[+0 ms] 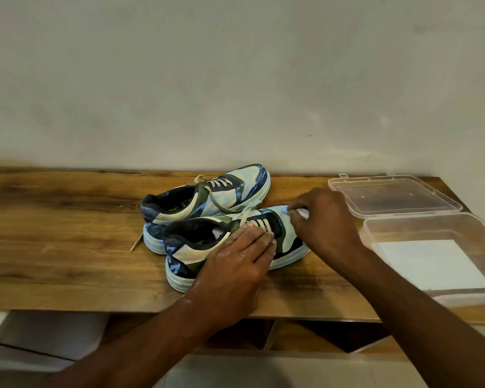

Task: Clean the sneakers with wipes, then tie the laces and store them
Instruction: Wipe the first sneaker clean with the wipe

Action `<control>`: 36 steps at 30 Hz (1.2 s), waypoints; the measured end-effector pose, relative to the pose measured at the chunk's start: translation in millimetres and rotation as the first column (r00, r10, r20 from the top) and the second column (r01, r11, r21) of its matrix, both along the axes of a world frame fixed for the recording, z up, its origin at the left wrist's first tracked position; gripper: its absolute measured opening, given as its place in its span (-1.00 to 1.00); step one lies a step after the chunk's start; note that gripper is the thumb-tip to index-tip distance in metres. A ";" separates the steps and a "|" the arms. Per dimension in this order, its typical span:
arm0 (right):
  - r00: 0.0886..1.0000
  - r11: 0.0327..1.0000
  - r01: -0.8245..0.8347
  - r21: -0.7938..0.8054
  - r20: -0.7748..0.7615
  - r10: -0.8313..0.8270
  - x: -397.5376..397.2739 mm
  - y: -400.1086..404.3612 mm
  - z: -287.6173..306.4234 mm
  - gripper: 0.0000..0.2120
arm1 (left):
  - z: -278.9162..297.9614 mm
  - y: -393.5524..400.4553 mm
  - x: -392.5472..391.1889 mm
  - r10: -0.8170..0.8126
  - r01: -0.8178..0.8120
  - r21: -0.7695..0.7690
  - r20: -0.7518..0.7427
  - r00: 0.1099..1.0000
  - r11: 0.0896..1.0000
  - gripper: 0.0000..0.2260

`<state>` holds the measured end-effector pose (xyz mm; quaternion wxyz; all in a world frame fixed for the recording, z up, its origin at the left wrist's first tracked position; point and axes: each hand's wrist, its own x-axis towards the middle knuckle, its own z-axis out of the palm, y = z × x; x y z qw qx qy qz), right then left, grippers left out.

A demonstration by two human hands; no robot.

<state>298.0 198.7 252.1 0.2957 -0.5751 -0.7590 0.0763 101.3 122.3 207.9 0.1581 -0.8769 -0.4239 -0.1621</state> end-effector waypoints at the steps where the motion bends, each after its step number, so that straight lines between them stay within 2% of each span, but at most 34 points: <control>1: 0.996 0.995 -0.089 -0.042 0.016 0.090 -7.0 -4.6 -0.2 -0.90 | -0.3 -0.1 -0.3 -0.003 0.003 -0.001 0.003 1.000 1.000 -0.52; 3: 0.974 0.969 -0.203 -0.139 0.072 0.214 -11.7 -8.1 0.3 -0.89 | -0.3 -0.3 -0.8 -0.006 0.006 -0.002 0.005 1.000 1.000 -0.49; 4: 0.973 0.968 -0.199 -0.153 0.087 0.214 -8.5 -5.4 2.2 -0.90 | 0.2 0.0 -1.3 -0.007 0.007 -0.004 0.003 1.000 1.000 -0.48; 8: 0.998 0.999 0.007 -0.032 0.057 -0.005 14.7 10.8 5.1 -0.91 | 1.3 -1.1 -4.0 -0.003 0.003 -0.023 -0.010 1.000 1.000 -0.45; 10: 0.997 0.998 0.062 0.026 0.046 -0.063 11.4 9.1 2.3 -0.90 | 1.6 -2.2 -4.1 -0.002 0.002 -0.023 -0.014 1.000 1.000 -0.46; 12: 1.000 1.000 0.003 0.020 0.022 -0.004 -3.7 0.7 -1.2 -0.89 | 2.1 -2.9 -3.5 -0.002 0.001 -0.022 -0.009 1.000 1.000 -0.46; 14: 0.991 0.990 -0.127 -0.057 0.046 0.129 -16.8 -7.0 -2.7 -0.89 | 2.6 -3.0 -3.2 -0.002 0.002 -0.019 -0.002 1.000 1.000 -0.47; 16: 0.982 0.979 -0.162 -0.127 0.074 0.172 -14.5 -5.0 1.1 -0.90 | 3.0 -2.6 -3.5 -0.006 0.006 -0.016 -0.002 1.000 1.000 -0.48; 18: 0.995 0.988 -0.084 -0.129 0.038 0.090 1.3 4.0 6.2 -0.90 | 2.9 -2.9 -4.1 -0.005 0.005 -0.011 -0.007 1.000 1.000 -0.48; 20: 0.999 0.998 0.029 -0.062 0.029 -0.028 16.4 10.9 8.7 -0.91 | 3.0 -3.6 -4.6 -0.001 0.001 -0.013 -0.011 1.000 1.000 -0.47; 22: 0.997 0.997 0.072 0.009 0.027 -0.072 16.0 9.7 4.7 -0.90 | 2.6 -3.9 -3.9 0.004 -0.004 -0.016 -0.007 1.000 1.000 -0.47; 25: 0.996 0.999 -0.049 0.015 0.077 0.047 -9.4 -2.9 -1.8 -0.89 | 3.2 -4.3 -2.8 0.006 -0.006 -0.020 0.007 1.000 1.000 -0.49; 27: 0.977 0.988 -0.133 -0.076 0.157 0.143 -18.4 -7.8 3.6 -0.88 | 3.5 -4.8 -3.0 0.001 -0.001 -0.020 0.015 1.000 1.000 -0.50; 29: 0.965 0.979 -0.137 -0.149 0.202 0.166 -8.7 -5.9 16.9 -0.87 | 3.9 -4.8 -4.0 -0.002 0.002 -0.020 0.011 1.000 1.000 -0.49; 31: 0.978 0.980 -0.117 -0.160 0.155 0.142 11.8 -1.7 28.3 -0.88 | 3.7 -4.7 -5.5 -0.003 0.003 -0.017 0.001 1.000 1.000 -0.46; 34: 1.000 0.997 -0.018 -0.071 -0.004 0.018 38.3 -0.8 37.4 -0.87 | 1.9 -4.4 -7.1 -0.012 0.012 -0.004 0.004 1.000 1.000 -0.44; 36: 0.997 0.997 0.014 -0.074 -0.077 -0.020 46.9 -2.7 36.0 -0.85 | 0.7 -4.2 -7.9 -0.016 0.016 0.006 0.007 1.000 1.000 -0.44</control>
